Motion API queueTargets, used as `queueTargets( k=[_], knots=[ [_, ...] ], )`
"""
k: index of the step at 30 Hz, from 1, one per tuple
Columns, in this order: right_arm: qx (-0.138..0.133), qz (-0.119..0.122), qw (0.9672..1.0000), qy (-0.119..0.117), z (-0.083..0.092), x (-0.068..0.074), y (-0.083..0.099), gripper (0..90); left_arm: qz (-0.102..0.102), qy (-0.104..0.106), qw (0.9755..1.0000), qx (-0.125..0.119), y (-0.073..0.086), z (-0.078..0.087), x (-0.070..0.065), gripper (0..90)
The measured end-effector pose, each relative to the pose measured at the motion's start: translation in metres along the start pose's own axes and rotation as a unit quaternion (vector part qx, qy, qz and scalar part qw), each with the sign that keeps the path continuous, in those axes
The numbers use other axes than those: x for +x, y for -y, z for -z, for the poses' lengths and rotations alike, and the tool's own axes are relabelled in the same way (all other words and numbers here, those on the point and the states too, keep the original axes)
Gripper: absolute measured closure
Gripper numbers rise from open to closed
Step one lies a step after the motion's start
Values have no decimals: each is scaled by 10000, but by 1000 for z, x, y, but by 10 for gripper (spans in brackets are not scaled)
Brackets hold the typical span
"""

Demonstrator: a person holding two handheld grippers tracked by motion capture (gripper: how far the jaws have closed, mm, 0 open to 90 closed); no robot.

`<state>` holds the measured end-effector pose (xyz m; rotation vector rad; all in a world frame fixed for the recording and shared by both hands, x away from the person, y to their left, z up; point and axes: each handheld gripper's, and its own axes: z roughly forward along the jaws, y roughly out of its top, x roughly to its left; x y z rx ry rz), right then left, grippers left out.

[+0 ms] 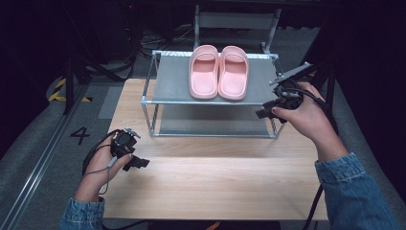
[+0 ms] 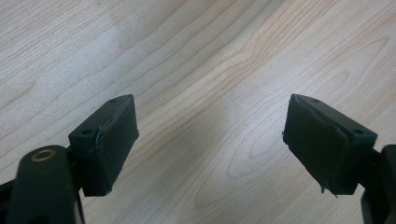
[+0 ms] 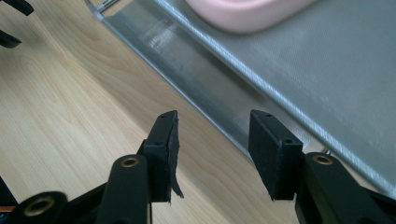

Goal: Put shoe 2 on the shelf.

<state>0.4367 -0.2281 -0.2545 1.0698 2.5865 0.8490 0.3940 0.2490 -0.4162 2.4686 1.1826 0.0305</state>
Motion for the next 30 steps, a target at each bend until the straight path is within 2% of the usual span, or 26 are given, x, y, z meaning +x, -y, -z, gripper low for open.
queueTargets(
  k=[4, 13, 16, 27, 30],
  knots=[
    [-98, -78, 9999, 5, 4, -6, 19, 511, -9, 12, 10000, -9, -2, -1, 0, 184],
    [8, -276, 9996, 84, 6, -16, 52, 463, -77, 56, 10000, 10, -10, -4, -1, 184],
    [49, -353, 9993, 126, 4, -19, 62, 446, -162, 49, 9999, -15, -13, -3, -3, 184],
    [323, -623, 9973, 197, -15, -28, 101, 419, -206, 69, 9998, 14, -17, -4, -6, 183],
    [327, -704, 9968, 191, -21, -29, 110, 418, -202, 43, 9998, 30, -17, -4, -6, 183]
  ],
)
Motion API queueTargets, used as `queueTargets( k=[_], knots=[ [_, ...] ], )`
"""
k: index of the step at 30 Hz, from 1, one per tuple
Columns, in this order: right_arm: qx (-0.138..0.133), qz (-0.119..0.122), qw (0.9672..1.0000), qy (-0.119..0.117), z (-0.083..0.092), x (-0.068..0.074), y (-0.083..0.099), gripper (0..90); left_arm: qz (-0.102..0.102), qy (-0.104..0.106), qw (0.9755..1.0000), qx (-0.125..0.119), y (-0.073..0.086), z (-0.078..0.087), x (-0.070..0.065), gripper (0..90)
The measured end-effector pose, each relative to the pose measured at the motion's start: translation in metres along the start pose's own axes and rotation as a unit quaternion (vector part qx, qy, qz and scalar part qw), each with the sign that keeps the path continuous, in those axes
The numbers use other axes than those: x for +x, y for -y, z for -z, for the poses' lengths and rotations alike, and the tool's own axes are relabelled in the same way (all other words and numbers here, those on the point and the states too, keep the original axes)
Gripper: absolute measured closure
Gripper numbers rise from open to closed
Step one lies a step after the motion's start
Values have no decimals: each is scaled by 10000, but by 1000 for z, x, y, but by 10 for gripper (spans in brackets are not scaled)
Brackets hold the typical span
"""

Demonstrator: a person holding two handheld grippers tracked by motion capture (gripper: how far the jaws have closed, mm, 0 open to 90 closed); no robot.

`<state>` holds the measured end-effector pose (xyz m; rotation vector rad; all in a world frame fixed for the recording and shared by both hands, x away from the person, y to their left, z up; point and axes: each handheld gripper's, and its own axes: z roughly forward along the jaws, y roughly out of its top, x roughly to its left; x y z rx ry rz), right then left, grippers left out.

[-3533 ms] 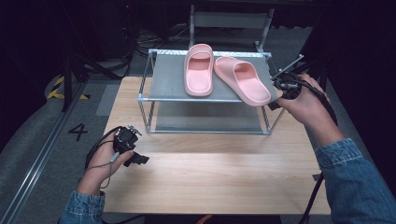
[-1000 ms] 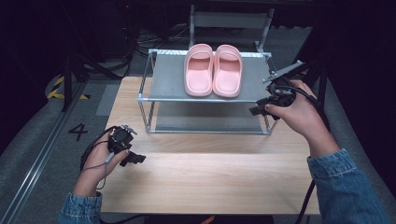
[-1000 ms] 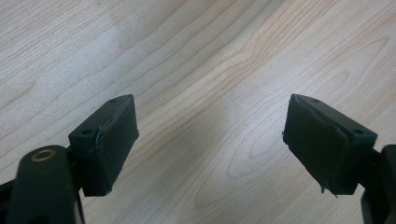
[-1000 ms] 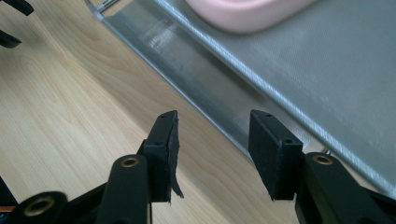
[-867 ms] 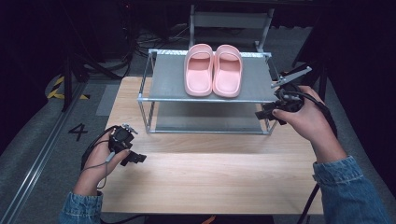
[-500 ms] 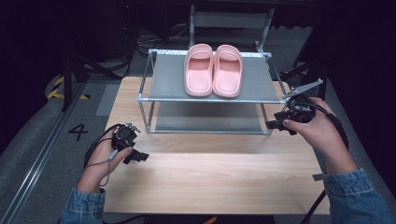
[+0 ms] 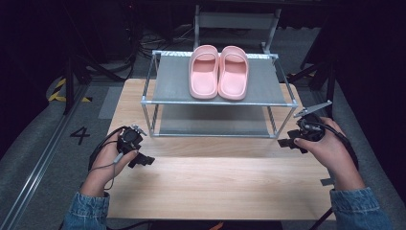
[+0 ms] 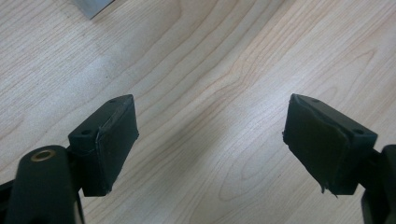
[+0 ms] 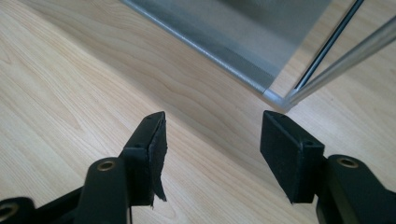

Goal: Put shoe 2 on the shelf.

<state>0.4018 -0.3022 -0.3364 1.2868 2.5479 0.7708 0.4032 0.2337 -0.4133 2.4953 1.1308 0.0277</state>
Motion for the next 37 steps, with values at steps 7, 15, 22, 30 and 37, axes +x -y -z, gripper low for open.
queueTargets(
  k=[7, 15, 22, 30, 37],
  knots=[
    [-126, -155, 9998, 21, -15, -5, 21, 414, -56, 18, 10000, -12, -1, -1, -3, 182],
    [-56, -166, 9998, -102, -34, -6, 38, 414, -51, -4, 10000, 33, -3, -5, -4, 182],
    [-133, -197, 9996, -132, -52, -11, 51, 409, 25, -85, 10000, -1, -3, -7, -2, 182],
    [-63, -201, 9998, 0, -68, -17, 60, 408, 61, -124, 9999, -47, -3, -7, -2, 182],
    [-137, -242, 9996, 36, -72, -17, 65, 391, 144, -195, 9996, -156, -3, -4, 0, 179]
  ],
)
